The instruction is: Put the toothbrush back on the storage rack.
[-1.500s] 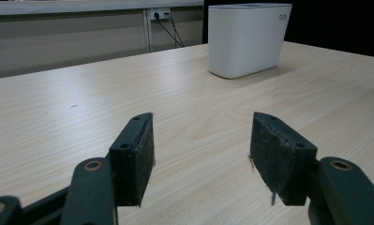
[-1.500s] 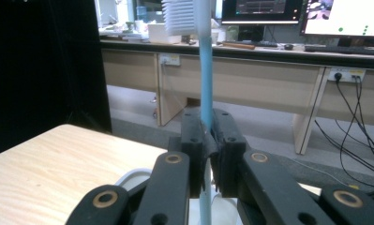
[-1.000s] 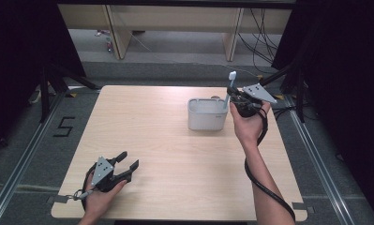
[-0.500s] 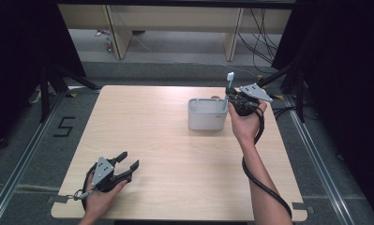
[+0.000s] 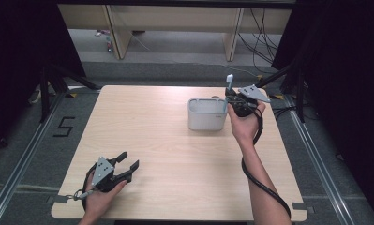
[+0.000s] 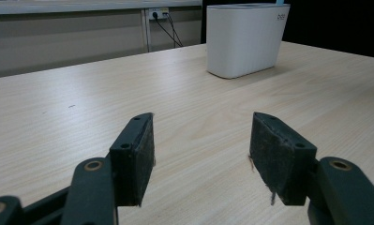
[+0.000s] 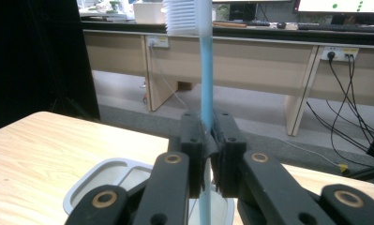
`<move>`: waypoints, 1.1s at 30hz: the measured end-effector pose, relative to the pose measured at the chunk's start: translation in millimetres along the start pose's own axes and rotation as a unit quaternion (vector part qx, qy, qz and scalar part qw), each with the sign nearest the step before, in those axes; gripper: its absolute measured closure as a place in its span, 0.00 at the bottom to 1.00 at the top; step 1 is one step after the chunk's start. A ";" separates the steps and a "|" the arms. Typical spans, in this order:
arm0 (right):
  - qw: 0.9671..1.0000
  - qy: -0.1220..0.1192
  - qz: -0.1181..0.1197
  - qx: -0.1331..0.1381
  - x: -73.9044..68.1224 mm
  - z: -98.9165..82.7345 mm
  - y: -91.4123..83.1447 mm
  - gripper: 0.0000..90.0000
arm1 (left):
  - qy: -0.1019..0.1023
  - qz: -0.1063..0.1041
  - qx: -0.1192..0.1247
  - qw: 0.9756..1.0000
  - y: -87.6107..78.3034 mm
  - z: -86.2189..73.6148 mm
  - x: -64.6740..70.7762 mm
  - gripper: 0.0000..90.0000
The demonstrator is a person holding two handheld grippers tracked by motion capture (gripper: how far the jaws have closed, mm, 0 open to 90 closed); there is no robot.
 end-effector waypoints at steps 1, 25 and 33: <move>1.000 0.005 0.001 0.000 -0.3 -0.8 0.6 0.94 | -0.001 0.000 0.000 1.000 -0.1 0.0 0.0 0.44; 1.000 0.011 -0.005 -0.028 5.5 -25.3 5.5 0.94 | 0.000 -0.001 -0.001 1.000 0.2 -0.1 0.1 0.44; 0.999 0.020 -0.011 -0.039 8.1 -36.2 8.2 0.93 | -0.001 -0.001 -0.001 1.000 0.2 -0.1 0.0 0.44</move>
Point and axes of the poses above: each handheld gripper's, and its own axes: y roughly forward along the jaws, z roughly out of its top, x roughly to its right, the point moved 8 cm from there along y, roughly forward along the jaws, and after that the axes turned 13 degrees about y, right-handed, at the moved point
